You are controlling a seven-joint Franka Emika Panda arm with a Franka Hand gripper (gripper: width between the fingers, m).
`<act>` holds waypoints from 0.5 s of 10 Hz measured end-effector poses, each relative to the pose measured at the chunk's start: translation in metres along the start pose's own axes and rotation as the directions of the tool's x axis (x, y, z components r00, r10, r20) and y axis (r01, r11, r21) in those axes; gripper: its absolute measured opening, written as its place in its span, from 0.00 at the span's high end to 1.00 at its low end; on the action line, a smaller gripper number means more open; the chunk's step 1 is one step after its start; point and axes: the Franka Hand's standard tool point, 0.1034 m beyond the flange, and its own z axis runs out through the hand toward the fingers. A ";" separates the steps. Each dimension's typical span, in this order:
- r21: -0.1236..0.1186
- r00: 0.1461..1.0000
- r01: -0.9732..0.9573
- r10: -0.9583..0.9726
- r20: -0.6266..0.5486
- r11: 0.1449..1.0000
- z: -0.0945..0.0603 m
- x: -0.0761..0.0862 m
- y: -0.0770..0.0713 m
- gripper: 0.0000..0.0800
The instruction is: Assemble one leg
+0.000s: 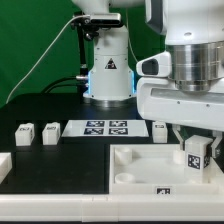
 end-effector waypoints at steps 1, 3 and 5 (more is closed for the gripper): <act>-0.001 0.992 -0.130 0.130 0.000 0.992 0.000 0.000 -0.001 0.64; 0.006 0.972 -0.235 0.235 0.004 0.972 0.000 0.000 -0.002 0.64; 0.007 0.974 -0.227 0.227 0.004 0.974 0.000 0.000 -0.002 0.64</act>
Offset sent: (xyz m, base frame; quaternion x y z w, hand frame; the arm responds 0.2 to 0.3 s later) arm -0.0069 -0.0037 -0.0020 -0.0032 0.0124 0.1190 0.9928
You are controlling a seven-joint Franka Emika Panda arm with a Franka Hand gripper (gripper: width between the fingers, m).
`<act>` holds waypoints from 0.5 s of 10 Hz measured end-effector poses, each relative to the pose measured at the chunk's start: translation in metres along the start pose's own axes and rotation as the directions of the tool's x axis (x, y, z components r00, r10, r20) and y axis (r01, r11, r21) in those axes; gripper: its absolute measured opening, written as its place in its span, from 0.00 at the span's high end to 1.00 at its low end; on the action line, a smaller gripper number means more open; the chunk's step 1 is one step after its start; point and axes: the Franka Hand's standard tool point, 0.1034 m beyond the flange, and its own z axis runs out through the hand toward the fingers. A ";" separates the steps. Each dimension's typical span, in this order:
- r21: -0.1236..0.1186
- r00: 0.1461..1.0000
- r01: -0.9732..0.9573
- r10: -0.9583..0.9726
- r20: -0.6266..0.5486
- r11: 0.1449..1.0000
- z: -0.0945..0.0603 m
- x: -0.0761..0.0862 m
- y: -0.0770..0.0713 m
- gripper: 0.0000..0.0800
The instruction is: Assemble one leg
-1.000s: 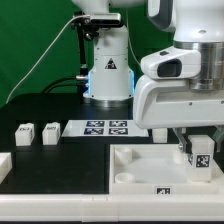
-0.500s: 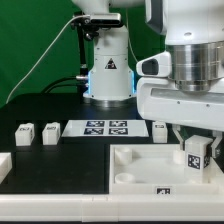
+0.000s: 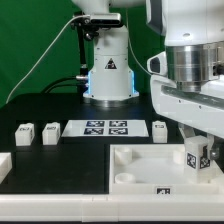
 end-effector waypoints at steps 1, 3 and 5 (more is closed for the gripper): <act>0.000 0.999 0.032 -0.032 0.000 0.999 0.000 0.000 0.000 0.52; -0.003 0.987 0.162 -0.162 -0.001 0.987 0.000 0.000 0.000 0.30; -0.019 0.893 0.449 -0.449 0.005 0.893 0.000 0.001 0.002 0.19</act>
Offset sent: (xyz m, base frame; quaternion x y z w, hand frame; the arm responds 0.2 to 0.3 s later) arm 0.0040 0.0004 0.0014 -0.0200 0.0114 -0.3123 0.9497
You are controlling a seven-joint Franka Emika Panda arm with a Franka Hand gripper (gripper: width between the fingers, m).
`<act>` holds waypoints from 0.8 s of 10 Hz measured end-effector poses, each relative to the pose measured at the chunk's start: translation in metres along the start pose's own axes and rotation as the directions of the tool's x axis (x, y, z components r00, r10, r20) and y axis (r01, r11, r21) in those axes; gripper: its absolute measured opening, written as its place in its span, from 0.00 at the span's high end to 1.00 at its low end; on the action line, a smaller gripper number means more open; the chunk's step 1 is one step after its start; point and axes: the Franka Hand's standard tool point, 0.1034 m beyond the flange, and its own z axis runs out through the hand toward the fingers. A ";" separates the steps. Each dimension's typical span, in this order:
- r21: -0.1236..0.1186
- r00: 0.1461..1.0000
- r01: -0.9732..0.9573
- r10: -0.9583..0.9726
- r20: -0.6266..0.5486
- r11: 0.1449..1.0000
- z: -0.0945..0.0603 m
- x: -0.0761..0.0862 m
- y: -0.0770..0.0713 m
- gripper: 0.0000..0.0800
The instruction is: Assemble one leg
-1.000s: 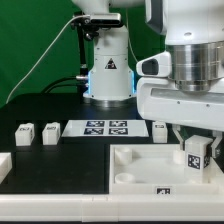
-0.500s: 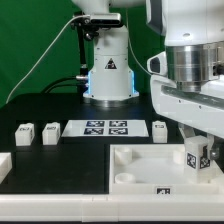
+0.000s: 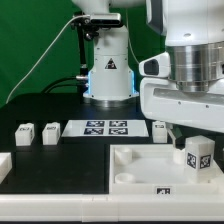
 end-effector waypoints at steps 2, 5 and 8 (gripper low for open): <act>-0.071 0.943 0.332 -0.330 0.038 0.941 -0.004 0.001 0.001 0.19; -0.081 0.726 0.687 -0.683 0.077 0.722 -0.006 0.003 0.001 0.19; -0.068 0.611 0.792 -0.787 0.088 0.607 -0.006 0.005 0.002 0.19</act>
Offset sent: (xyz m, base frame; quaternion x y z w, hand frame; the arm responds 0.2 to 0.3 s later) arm 0.0078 -0.0001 0.0042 -0.0642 -0.0013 -0.3718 0.9261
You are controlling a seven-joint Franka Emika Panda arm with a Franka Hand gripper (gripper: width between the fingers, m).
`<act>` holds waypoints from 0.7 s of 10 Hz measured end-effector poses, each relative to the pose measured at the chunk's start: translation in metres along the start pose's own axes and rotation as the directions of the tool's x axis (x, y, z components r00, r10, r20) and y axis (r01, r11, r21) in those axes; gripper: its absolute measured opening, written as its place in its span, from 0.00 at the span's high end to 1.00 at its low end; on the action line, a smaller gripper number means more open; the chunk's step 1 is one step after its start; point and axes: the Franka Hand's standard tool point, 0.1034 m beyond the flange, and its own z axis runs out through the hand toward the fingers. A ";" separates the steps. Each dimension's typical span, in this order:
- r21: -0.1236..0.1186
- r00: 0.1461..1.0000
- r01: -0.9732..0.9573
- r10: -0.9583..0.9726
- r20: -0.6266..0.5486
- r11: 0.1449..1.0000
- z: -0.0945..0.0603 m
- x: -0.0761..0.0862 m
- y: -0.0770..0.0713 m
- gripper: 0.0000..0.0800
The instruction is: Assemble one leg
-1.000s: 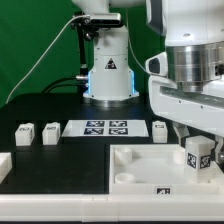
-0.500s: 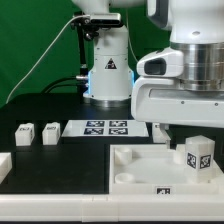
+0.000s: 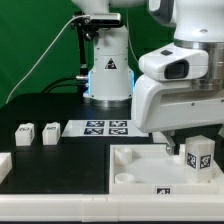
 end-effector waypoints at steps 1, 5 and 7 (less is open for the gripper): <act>0.000 1.000 -0.009 0.009 0.000 1.000 0.000 0.000 0.000 0.34; 0.000 1.000 -0.009 0.009 0.000 1.000 0.000 0.000 0.000 0.64; 0.000 0.997 -0.074 0.074 -0.007 0.997 0.000 0.001 0.000 0.64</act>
Offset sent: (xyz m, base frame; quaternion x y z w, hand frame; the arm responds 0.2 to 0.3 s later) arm 0.0000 0.0000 0.0000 0.0000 0.0000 0.0000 1.0000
